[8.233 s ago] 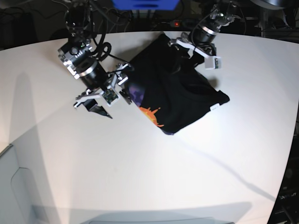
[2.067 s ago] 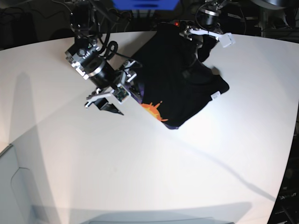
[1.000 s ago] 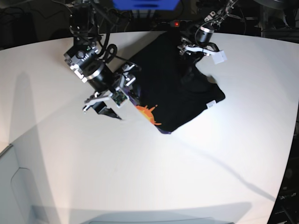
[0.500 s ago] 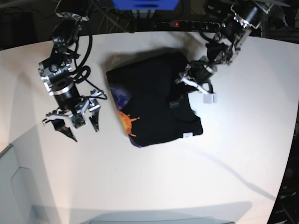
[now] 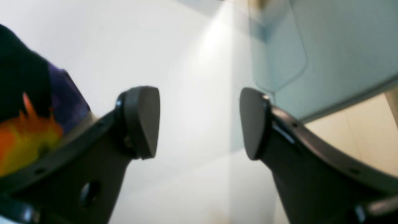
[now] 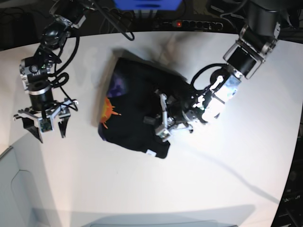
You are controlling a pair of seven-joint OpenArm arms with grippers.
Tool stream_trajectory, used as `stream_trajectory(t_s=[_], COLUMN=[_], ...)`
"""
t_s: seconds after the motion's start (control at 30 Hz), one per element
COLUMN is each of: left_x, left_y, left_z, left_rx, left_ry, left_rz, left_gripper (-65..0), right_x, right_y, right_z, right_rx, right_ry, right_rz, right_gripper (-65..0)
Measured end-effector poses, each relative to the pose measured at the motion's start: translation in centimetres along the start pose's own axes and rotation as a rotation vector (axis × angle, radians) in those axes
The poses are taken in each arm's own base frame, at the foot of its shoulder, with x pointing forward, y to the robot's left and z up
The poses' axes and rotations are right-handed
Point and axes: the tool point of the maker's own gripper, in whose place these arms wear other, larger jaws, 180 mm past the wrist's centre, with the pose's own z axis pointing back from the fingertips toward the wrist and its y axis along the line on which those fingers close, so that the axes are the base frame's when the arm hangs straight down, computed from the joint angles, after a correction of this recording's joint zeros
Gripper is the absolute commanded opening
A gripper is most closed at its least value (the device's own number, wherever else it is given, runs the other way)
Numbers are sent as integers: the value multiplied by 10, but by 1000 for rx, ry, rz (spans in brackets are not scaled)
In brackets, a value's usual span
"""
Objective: Fold the T-shirt properly
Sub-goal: 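Press and slide the shirt toward the right gripper with the left gripper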
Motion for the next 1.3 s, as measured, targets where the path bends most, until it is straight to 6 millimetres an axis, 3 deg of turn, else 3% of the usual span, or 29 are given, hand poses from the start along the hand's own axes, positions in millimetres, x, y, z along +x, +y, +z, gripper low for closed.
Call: stream_trajectory(t_s=[0.17, 0.23, 0.33, 0.53, 0.83, 0.93, 1.13, 1.23, 1.3], left_x=[26, 27, 38, 57, 59, 58, 72, 79, 79], left_y=[-56, -70, -74, -74, -76, -78, -61, -56, -55], left_z=[-26, -36, -52, -73, -76, -76, -64, -51, -42], left_rx=[-107, -111, -74, 5, 10, 15, 100, 139, 145], left_ry=[76, 111, 158, 198, 206, 228, 251, 249, 251], left_rz=[-445, -614, -785, -862, -876, -921, -932, -951, -959], left_gripper=[-650, -650, -650, -650, -634, -525, -144, -28, 0], right_x=[-5, -10, -9, -20, -18, -18, -18, -18, -18], right_y=[-11, -15, -17, -17, -18, -17, -17, -17, -16], right_z=[3, 5, 5, 10, 9, 9, 9, 9, 9], right_rx=[-33, -44, -48, -50, -52, -50, -49, -49, -49], right_ry=[6, 23, 20, 49, 44, 41, 42, 41, 41], right_rz=[-17, -12, -12, -14, -15, -14, -14, -14, -17], right_gripper=[-243, -243, -243, -243, -243, -243, -243, -243, -243])
